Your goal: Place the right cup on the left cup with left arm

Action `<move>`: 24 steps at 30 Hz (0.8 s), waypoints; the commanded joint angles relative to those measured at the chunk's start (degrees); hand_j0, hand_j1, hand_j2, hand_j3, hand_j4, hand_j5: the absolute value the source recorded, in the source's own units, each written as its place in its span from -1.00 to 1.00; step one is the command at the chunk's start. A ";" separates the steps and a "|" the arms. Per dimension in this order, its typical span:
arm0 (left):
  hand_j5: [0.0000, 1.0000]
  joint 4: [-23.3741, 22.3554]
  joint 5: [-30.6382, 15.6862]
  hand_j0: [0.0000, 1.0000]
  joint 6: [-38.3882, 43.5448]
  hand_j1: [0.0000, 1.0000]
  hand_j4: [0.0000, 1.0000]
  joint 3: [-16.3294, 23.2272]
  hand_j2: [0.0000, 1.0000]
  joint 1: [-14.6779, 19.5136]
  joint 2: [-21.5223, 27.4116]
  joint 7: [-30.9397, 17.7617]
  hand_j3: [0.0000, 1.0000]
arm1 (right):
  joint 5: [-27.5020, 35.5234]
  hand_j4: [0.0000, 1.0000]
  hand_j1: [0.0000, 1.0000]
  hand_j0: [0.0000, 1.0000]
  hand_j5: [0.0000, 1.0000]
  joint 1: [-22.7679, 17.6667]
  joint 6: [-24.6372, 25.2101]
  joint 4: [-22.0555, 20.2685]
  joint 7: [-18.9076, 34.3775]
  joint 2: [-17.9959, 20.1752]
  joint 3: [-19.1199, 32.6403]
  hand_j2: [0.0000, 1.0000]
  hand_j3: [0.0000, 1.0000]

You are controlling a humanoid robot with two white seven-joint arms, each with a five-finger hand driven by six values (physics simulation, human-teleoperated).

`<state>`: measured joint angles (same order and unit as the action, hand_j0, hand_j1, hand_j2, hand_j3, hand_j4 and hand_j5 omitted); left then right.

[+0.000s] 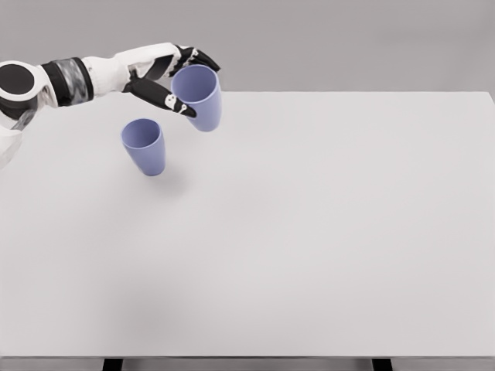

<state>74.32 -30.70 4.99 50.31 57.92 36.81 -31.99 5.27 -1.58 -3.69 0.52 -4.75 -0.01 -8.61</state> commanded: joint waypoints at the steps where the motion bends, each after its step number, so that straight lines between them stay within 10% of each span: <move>1: 0.35 1.53 -1.29 0.35 0.90 0.35 0.35 -0.12 0.35 0.00 1.77 0.00 0.35 | 0.01 1.00 1.00 1.00 1.00 0.00 0.00 0.01 0.00 0.01 0.00 1.00 1.00; 24: 0.35 6.72 -5.78 0.35 1.61 0.35 0.35 -0.56 0.35 0.79 11.79 0.00 0.35 | 0.01 1.00 1.00 1.00 1.00 0.00 0.00 0.01 0.00 0.01 0.00 1.00 1.00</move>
<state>80.83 -35.97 6.58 49.88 58.71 47.40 -32.01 5.27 -1.58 -3.69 0.52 -4.75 -0.01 -8.61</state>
